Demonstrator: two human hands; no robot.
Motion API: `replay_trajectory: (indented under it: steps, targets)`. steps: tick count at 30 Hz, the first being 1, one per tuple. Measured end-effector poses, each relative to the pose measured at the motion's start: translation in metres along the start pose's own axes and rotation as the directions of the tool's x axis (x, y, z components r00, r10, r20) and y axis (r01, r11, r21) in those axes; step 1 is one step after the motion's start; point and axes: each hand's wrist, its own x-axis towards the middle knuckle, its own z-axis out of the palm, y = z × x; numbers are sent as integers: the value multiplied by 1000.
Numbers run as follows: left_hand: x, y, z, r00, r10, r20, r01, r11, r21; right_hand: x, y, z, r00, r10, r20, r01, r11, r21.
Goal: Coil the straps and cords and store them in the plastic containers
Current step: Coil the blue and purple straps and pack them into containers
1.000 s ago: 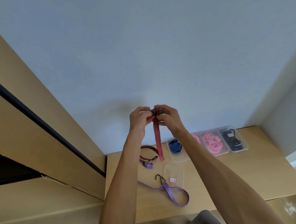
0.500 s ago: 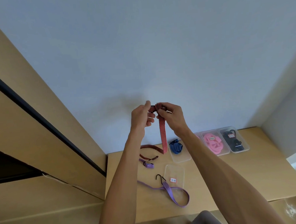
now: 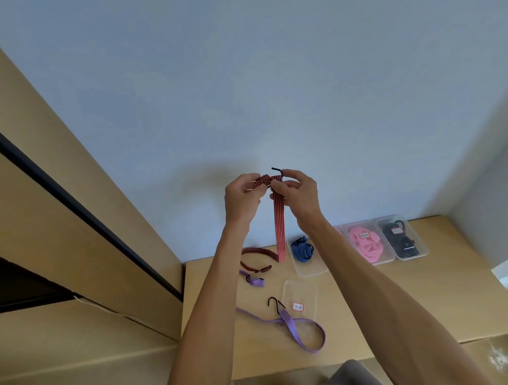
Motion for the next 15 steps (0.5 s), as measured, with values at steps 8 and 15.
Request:
replay_trajectory:
  steps: [8,15]
  targets:
    - [7,6,-3,996,-87,33,90,989,-114,3,-1,5,996,74,49,-58,963,-264]
    - [9,-22,-12,943,331,-22,-272,809,521,-3,-3,11,982,152,112,-3,607,-795]
